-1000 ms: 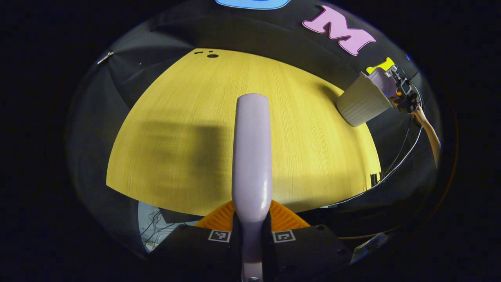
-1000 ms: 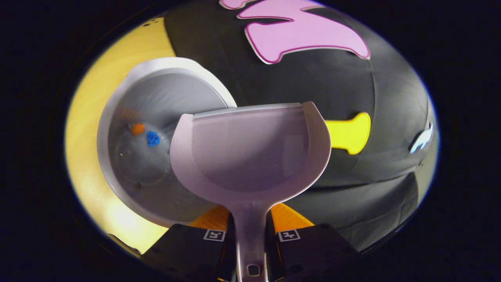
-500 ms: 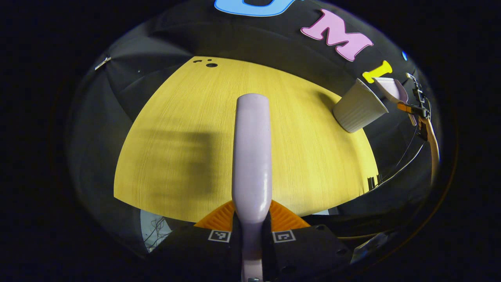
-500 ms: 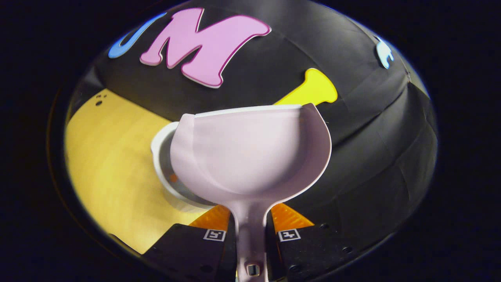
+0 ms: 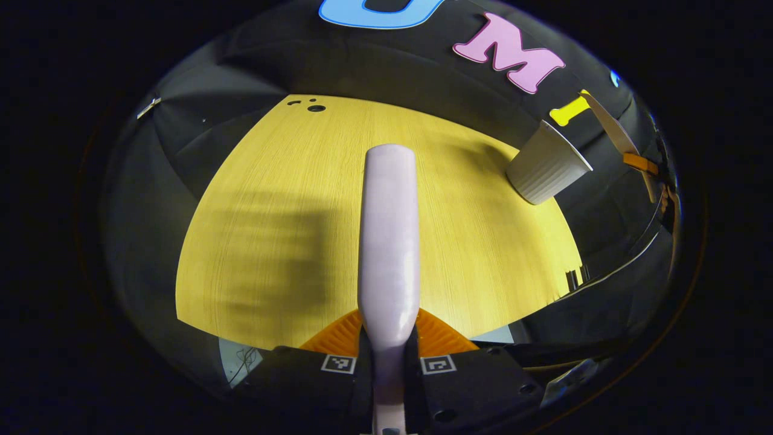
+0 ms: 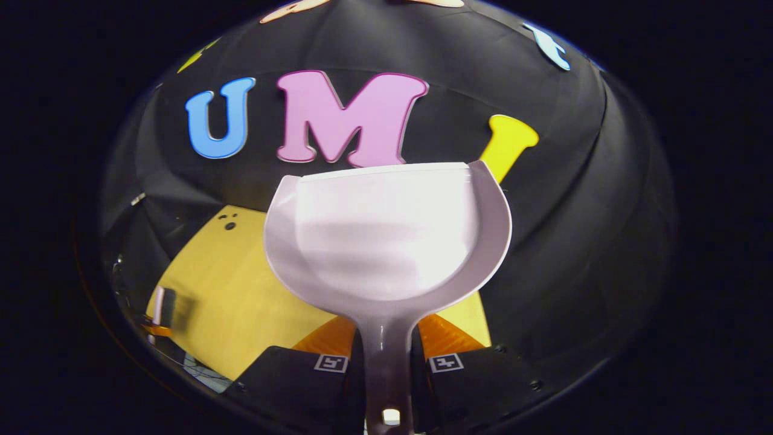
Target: Pick up the small broom and dustpan from the desktop, sweep the trash into the dustpan with the broom, and then empty the trash into the garbage bin.
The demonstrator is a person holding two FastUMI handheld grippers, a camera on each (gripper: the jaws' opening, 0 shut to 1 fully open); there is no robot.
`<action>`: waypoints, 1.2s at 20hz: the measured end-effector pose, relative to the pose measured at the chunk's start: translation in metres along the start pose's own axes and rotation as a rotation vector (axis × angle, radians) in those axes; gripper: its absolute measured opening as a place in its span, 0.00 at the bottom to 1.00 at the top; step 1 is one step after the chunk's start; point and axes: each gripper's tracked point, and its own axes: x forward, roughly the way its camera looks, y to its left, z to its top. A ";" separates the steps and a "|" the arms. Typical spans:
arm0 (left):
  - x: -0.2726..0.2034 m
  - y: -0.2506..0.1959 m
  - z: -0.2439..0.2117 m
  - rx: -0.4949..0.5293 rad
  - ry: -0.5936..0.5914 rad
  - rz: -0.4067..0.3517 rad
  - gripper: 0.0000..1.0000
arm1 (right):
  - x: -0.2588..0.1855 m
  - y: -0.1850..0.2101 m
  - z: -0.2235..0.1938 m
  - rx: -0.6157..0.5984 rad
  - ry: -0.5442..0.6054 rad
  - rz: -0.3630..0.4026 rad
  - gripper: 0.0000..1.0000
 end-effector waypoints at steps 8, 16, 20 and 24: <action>0.022 0.006 0.012 0.044 -0.013 0.058 0.24 | 0.040 0.151 -0.092 -0.018 0.164 0.244 0.31; 0.074 -0.001 0.013 0.082 0.041 0.132 0.25 | 0.089 0.190 -0.229 0.022 0.428 0.264 0.34; 0.099 -0.001 0.013 0.059 0.077 0.148 0.23 | 0.116 0.187 -0.258 0.038 0.462 0.219 0.34; 0.123 -0.001 0.017 0.052 0.139 0.194 0.24 | 0.144 0.190 -0.273 0.061 0.507 0.207 0.31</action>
